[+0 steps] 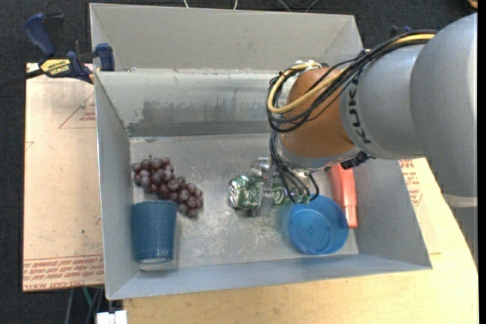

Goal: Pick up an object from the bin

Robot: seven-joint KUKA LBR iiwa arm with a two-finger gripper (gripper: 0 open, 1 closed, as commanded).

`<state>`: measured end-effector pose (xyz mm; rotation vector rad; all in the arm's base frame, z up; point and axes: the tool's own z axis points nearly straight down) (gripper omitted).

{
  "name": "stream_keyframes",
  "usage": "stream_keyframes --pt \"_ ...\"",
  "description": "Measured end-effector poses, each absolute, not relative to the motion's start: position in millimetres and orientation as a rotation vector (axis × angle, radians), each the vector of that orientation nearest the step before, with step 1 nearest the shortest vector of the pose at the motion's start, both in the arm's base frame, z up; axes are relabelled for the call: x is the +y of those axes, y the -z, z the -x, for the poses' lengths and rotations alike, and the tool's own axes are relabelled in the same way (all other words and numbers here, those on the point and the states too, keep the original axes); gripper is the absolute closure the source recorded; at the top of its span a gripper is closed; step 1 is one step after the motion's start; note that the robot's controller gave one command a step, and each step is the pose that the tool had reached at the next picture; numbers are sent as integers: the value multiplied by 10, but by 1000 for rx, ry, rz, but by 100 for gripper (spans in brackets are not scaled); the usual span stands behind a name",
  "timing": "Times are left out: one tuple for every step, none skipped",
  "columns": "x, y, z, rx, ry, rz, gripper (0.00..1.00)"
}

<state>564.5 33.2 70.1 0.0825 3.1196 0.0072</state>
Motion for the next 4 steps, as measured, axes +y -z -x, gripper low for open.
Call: stream_keyframes --pt "335 -700 -5646 3119 -8 -100 100" --pt "278 -1780 -5617 3112 -10 -112 100" --pt "373 -1330 -5546 3131 -9 -93 100" --pt "294 -2384 -5587 3116 -10 -112 100"
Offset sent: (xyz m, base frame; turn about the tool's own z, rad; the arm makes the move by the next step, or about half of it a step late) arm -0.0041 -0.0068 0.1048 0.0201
